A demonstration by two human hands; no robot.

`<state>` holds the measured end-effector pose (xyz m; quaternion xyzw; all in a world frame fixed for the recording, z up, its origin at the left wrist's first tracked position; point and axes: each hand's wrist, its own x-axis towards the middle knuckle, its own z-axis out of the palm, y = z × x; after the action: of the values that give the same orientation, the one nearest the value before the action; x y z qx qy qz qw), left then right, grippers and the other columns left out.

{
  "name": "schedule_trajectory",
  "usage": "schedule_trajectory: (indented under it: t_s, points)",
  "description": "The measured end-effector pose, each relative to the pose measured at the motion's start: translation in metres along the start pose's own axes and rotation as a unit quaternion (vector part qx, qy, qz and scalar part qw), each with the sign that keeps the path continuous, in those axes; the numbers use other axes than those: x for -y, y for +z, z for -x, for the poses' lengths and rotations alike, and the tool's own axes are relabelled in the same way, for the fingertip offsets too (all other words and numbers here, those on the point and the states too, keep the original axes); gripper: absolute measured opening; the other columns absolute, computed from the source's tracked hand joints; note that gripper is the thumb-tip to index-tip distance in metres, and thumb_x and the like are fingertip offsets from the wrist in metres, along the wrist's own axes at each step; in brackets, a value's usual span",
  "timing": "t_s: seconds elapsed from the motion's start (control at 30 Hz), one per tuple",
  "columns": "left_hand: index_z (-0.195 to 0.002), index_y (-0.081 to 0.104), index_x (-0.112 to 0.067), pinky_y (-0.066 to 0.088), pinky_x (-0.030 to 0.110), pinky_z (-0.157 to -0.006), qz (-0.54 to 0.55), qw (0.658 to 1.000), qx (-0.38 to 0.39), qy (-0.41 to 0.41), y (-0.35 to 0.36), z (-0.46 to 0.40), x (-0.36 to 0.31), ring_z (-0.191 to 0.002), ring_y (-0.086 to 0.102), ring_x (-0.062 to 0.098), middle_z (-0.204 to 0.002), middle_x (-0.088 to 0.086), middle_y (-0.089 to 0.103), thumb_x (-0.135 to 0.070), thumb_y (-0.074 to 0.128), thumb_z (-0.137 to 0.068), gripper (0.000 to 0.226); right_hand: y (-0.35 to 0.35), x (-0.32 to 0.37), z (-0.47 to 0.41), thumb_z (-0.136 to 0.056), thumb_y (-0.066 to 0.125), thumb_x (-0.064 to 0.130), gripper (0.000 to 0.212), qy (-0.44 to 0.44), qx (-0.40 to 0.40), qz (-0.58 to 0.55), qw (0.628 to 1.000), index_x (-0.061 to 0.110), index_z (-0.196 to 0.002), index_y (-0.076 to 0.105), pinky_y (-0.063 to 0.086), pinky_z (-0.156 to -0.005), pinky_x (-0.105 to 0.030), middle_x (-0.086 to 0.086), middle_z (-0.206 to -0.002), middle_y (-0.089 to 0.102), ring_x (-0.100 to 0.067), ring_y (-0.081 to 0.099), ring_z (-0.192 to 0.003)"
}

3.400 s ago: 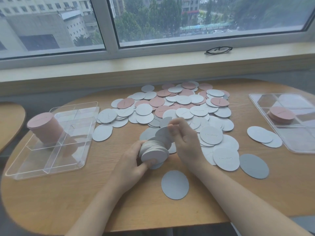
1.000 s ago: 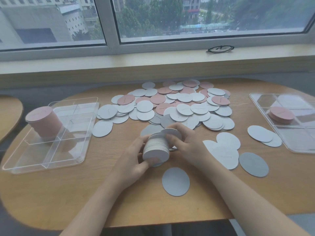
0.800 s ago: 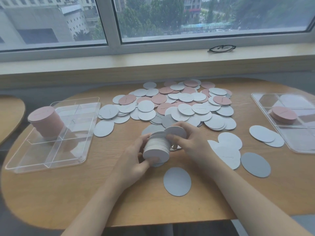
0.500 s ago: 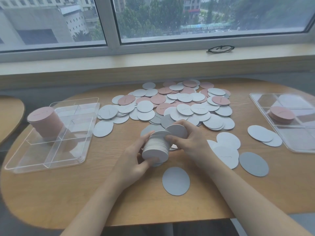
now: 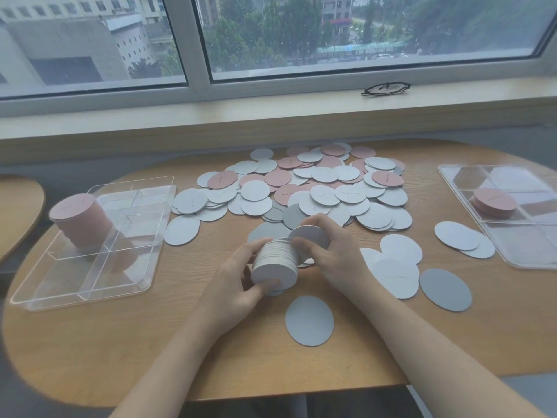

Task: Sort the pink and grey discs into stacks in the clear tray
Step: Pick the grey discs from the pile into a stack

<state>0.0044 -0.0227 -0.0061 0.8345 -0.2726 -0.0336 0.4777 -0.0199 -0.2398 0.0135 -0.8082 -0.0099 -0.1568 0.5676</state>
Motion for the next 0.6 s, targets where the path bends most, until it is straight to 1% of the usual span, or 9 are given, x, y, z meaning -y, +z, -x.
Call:
schedule_trajectory:
  t_s: [0.13,0.17,0.2,0.27,0.3,0.37,0.47,0.53,0.6]
  points:
    - [-0.139,0.049,-0.044,0.056,0.044,-0.087,0.003,1.000,-0.001,-0.003,0.000,0.000,0.001,-0.101,0.064,0.016,-0.123,-0.018,0.063,-0.029,0.075,-0.080,0.066,-0.001,-0.001,0.000,-0.088,0.069,0.023,0.010,0.006,0.023,-0.075,0.997,0.021,-0.097,0.065,0.053,-0.070,-0.045,-0.005,-0.080,0.070,-0.018,0.058,-0.070]
    - [-0.142,0.047,-0.043,0.056,0.041,-0.090,-0.002,1.000,0.002,0.000,0.000,0.001,0.001,-0.106,0.064,0.012,-0.126,-0.020,0.062,-0.028,0.076,-0.082,0.068,0.000,-0.002,0.001,-0.090,0.066,0.026,0.011,0.007,0.040,-0.081,0.996,0.022,-0.100,0.065,0.053,-0.074,-0.044,-0.005,-0.083,0.071,-0.019,0.060,-0.072]
    - [-0.145,0.044,-0.042,0.054,0.037,-0.094,-0.014,1.000,0.004,0.004,0.000,0.001,0.001,-0.112,0.061,0.008,-0.129,-0.023,0.060,-0.028,0.076,-0.084,0.071,0.002,-0.002,0.003,-0.092,0.063,0.029,0.015,0.005,0.064,-0.065,0.996,0.023,-0.105,0.065,0.054,-0.077,-0.036,-0.002,-0.087,0.072,-0.018,0.062,-0.077]
    - [-0.152,0.038,-0.037,0.049,0.033,-0.101,-0.043,0.999,0.007,0.008,0.000,0.000,0.002,-0.121,0.057,0.001,-0.136,-0.023,0.057,-0.030,0.075,-0.087,0.076,0.007,-0.004,0.006,-0.095,0.055,0.037,0.026,-0.016,0.119,0.023,0.993,0.029,-0.118,0.063,0.047,-0.082,-0.019,0.009,-0.098,0.069,-0.007,0.061,-0.090]
    - [-0.153,0.037,-0.034,0.049,0.033,-0.102,-0.044,0.999,0.009,0.007,0.000,0.000,0.002,-0.122,0.056,0.001,-0.137,-0.021,0.057,-0.032,0.074,-0.087,0.076,0.010,-0.004,0.007,-0.096,0.051,0.041,0.032,-0.033,0.135,0.071,0.988,0.031,-0.126,0.060,0.044,-0.085,-0.018,0.013,-0.104,0.067,-0.004,0.058,-0.096]
    - [-0.150,0.041,-0.033,0.051,0.036,-0.099,-0.035,0.999,0.006,0.007,0.000,0.000,0.003,-0.118,0.059,0.004,-0.134,-0.019,0.059,-0.033,0.072,-0.085,0.072,0.011,-0.005,0.005,-0.097,0.043,0.051,0.047,-0.069,0.133,0.127,0.980,0.029,-0.137,0.054,0.040,-0.096,-0.025,0.013,-0.115,0.061,-0.005,0.052,-0.106]
    - [-0.143,0.046,-0.034,0.053,0.038,-0.093,-0.033,0.999,-0.009,0.007,0.001,0.000,0.004,-0.105,0.061,0.005,-0.124,-0.017,0.063,-0.034,0.073,-0.084,0.065,0.008,-0.006,0.005,-0.094,0.033,0.064,0.067,-0.107,0.108,0.150,0.977,0.025,-0.147,0.044,0.031,-0.107,-0.026,0.010,-0.131,0.051,-0.006,0.043,-0.123]
    - [-0.144,0.041,-0.036,0.049,0.034,-0.099,-0.040,0.999,-0.002,0.004,0.001,-0.001,0.005,-0.113,0.057,0.003,-0.129,-0.014,0.059,-0.043,0.069,-0.086,0.065,0.009,-0.005,0.007,-0.093,0.026,0.070,0.075,-0.120,0.138,0.182,0.966,0.025,-0.153,0.032,0.022,-0.112,-0.024,0.011,-0.147,0.040,-0.007,0.034,-0.135]
    - [-0.151,0.029,-0.036,0.034,0.023,-0.112,-0.085,0.996,0.016,0.016,0.003,-0.001,0.007,-0.132,0.040,-0.002,-0.146,-0.016,0.044,-0.057,0.060,-0.088,0.074,0.015,-0.004,0.009,-0.092,0.025,0.071,0.081,-0.125,0.191,0.233,0.945,0.025,-0.158,0.013,0.012,-0.116,-0.024,0.011,-0.159,0.021,-0.009,0.021,-0.144]
